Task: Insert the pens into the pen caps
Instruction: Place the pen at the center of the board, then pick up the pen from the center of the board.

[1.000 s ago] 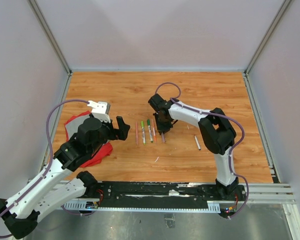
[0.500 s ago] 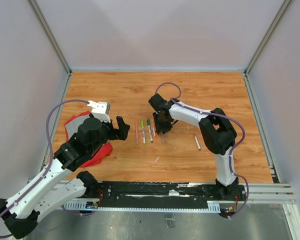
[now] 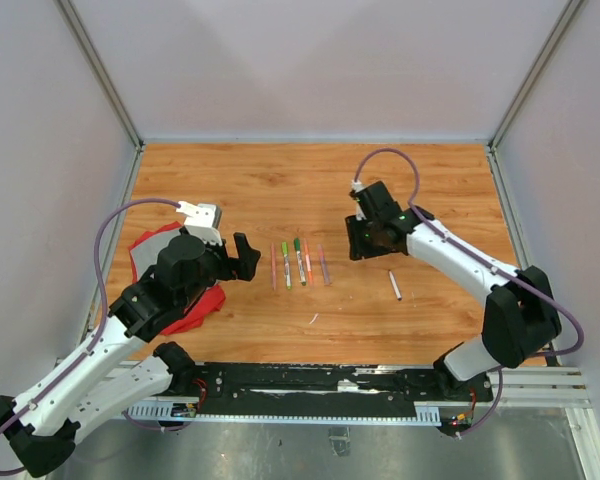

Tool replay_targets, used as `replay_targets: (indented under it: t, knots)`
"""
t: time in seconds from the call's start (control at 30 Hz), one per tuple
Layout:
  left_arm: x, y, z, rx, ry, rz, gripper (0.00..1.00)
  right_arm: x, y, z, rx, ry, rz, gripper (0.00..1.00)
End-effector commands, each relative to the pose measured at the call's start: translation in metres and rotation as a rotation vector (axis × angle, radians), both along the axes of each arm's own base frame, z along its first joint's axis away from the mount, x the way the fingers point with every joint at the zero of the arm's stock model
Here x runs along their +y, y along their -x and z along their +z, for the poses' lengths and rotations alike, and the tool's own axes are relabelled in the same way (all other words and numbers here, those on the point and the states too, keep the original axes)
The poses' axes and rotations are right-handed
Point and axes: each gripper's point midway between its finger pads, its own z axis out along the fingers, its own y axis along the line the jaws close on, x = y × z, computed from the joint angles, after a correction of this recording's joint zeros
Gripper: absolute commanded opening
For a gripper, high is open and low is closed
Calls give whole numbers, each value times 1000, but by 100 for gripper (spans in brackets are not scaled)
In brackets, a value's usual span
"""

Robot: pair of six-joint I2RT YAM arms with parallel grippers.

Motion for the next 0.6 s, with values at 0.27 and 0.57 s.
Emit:
replay_targets:
  t: [0.27,0.57]
  knots:
    - [-2,-3,-5,9,-20,-7,100,-113,34,-47,214,40,-181,42]
    - [-1,-3,-5,9,-20,-4,100,-123,28,-71,273,107,-199,37]
